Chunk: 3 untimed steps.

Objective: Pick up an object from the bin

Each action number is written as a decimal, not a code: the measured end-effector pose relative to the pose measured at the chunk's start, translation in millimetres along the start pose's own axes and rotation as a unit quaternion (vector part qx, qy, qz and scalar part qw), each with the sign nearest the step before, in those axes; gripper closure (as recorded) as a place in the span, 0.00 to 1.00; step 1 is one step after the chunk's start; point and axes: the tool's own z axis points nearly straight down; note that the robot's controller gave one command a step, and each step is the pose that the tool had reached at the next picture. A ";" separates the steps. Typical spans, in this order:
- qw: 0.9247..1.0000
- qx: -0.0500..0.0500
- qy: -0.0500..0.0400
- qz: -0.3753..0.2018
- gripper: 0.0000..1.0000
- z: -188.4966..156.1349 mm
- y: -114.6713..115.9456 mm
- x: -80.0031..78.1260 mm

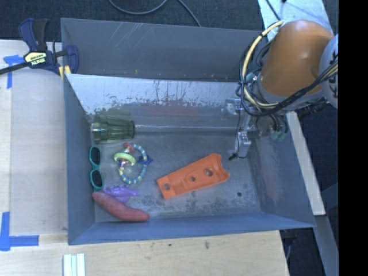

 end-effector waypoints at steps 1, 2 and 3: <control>1.000 0.000 -0.001 -0.018 0.00 20.5 -0.1 -14.1; 0.992 0.000 -0.001 0.128 0.00 45.9 -0.6 -7.8; 0.998 0.000 -0.001 0.068 0.00 71.4 13.0 -0.7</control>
Offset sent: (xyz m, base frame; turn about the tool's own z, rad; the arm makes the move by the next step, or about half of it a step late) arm -0.0113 -0.0002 -0.0956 -0.0753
